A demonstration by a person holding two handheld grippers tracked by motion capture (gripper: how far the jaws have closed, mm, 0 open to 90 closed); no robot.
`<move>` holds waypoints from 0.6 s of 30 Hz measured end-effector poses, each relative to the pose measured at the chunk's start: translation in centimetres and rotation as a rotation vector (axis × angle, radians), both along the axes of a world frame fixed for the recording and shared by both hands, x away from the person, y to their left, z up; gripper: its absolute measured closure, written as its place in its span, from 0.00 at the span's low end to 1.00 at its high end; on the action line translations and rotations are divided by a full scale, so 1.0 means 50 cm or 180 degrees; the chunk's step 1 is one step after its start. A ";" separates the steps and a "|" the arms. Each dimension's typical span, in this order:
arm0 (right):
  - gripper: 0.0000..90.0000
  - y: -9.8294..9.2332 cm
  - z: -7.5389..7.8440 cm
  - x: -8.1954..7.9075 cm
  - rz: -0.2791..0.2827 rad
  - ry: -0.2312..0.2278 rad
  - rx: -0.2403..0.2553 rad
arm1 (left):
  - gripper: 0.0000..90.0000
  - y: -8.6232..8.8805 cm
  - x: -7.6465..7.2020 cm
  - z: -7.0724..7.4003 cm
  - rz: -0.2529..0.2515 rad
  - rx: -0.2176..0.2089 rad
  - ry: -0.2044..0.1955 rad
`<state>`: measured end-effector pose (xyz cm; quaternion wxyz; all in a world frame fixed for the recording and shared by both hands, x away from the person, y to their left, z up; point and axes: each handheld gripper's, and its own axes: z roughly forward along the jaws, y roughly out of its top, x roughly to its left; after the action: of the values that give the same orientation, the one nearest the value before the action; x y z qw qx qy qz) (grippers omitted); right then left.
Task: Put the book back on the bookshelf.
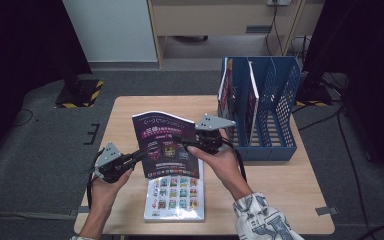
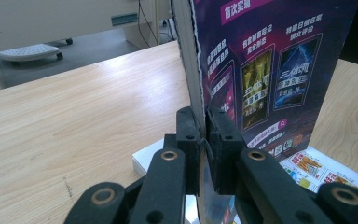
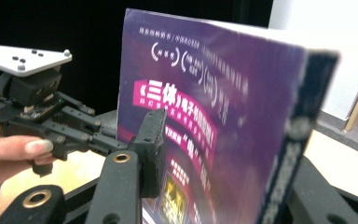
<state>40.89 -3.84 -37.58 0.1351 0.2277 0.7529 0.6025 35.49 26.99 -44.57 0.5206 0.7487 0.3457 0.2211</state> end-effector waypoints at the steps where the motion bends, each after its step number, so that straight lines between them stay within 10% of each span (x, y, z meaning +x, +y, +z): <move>1: 0.65 0.001 0.002 0.001 -0.0021 0.0003 0.0016 | 0.93 -0.001 0.000 0.001 -0.0003 0.0004 -0.0006; 18: 0.74 0.007 0.019 0.012 0.0107 0.0042 0.0132 | 0.93 -0.001 -0.002 -0.001 0.0001 0.0011 -0.0034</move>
<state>41.48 -3.48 -36.63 0.1153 0.2217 0.7448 0.6187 35.41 26.93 -44.62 0.5211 0.7484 0.3427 0.2257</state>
